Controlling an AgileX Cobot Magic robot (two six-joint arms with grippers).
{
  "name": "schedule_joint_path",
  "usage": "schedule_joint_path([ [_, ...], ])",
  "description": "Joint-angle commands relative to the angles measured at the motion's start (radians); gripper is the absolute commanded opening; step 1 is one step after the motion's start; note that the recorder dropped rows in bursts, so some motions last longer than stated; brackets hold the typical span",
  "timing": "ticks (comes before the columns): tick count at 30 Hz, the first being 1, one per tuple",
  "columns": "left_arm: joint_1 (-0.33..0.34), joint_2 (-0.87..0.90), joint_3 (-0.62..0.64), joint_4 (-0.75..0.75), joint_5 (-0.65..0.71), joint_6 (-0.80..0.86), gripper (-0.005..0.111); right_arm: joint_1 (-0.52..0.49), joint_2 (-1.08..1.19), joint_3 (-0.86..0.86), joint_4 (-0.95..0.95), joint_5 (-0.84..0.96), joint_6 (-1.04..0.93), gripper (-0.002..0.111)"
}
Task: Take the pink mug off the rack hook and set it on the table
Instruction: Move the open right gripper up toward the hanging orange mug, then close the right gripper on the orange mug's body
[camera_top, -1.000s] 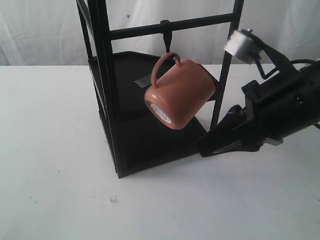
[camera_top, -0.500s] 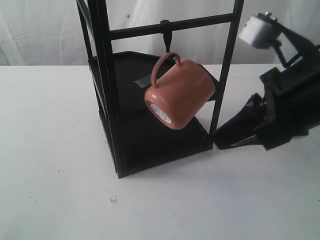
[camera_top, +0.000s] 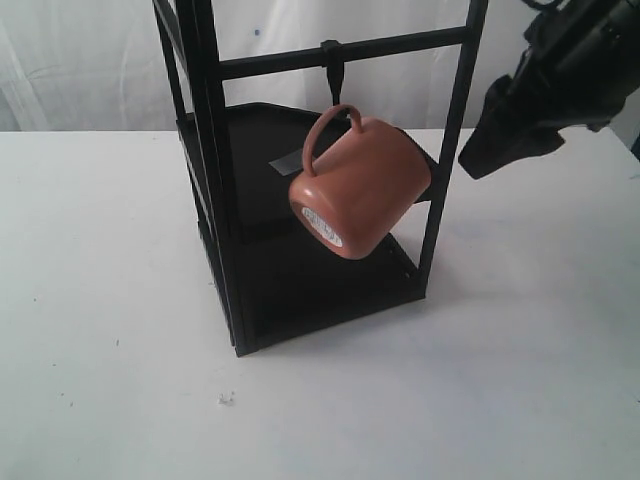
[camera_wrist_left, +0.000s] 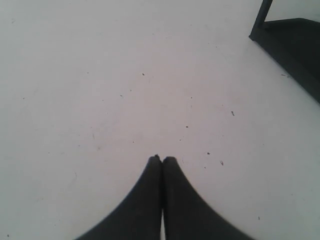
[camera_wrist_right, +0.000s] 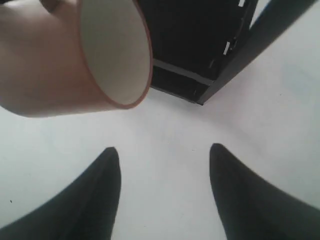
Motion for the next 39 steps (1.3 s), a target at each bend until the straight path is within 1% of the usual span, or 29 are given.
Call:
schedule_joint_path([
  [1,-0.008,-0.005,0.002,-0.002,0.001,-0.001,0.000,0.001,-0.010,-0.008,-0.066,0.002,-0.077,0.051],
  [3,-0.008,-0.005,0.002,-0.002,0.001,-0.001,0.000,0.001,-0.021,-0.008,-0.057,0.002,-0.045,0.051],
  [5,-0.008,-0.005,0.002,-0.002,0.001,-0.001,0.000,0.001,-0.030,-0.008,0.023,0.002,-0.025,0.051],
  [7,-0.008,-0.005,0.002,-0.002,0.001,-0.001,0.000,0.001,-0.025,-0.008,0.133,0.000,-0.106,0.051],
  [8,-0.008,-0.005,0.002,-0.002,0.001,-0.001,0.000,0.001,-0.012,-0.008,0.189,-0.020,-0.162,0.054],
  [9,-0.008,-0.005,0.002,-0.002,0.001,-0.001,0.000,0.001,-0.002,-0.008,0.210,-0.021,-0.170,0.058],
  [10,-0.008,-0.005,0.002,-0.002,0.001,-0.001,0.000,0.001,0.015,-0.008,0.222,-0.012,-0.175,0.063],
  [11,-0.008,-0.005,0.002,-0.002,0.001,-0.001,0.000,0.001,0.025,-0.008,0.222,-0.007,-0.175,0.065],
  [14,-0.008,-0.005,0.002,-0.002,0.001,-0.001,0.000,0.001,0.040,-0.006,0.257,-0.007,-0.212,0.065],
  [16,-0.008,-0.005,0.002,-0.002,0.001,-0.001,0.000,0.001,0.058,0.013,0.365,-0.007,-0.337,0.065],
  [17,-0.008,-0.005,0.002,-0.002,0.001,-0.001,0.000,0.001,0.064,0.033,0.370,-0.009,-0.388,0.065],
  [22,-0.008,-0.005,0.002,-0.002,0.001,-0.001,0.000,0.001,0.069,0.109,0.387,-0.067,-0.423,0.065],
  [27,-0.008,-0.005,0.002,-0.002,0.001,-0.001,0.000,0.001,0.069,0.124,0.472,-0.037,-0.485,0.065],
  [31,-0.008,-0.005,0.002,-0.002,0.001,-0.001,0.000,0.001,0.069,0.128,0.504,-0.037,-0.502,0.065],
  [36,-0.008,-0.005,0.002,-0.002,0.001,-0.001,0.000,0.001,0.069,0.180,0.601,-0.041,-0.600,0.065],
  [39,-0.008,-0.005,0.002,-0.002,0.001,-0.001,0.000,0.001,0.069,0.192,0.615,-0.023,-0.602,0.065],
])
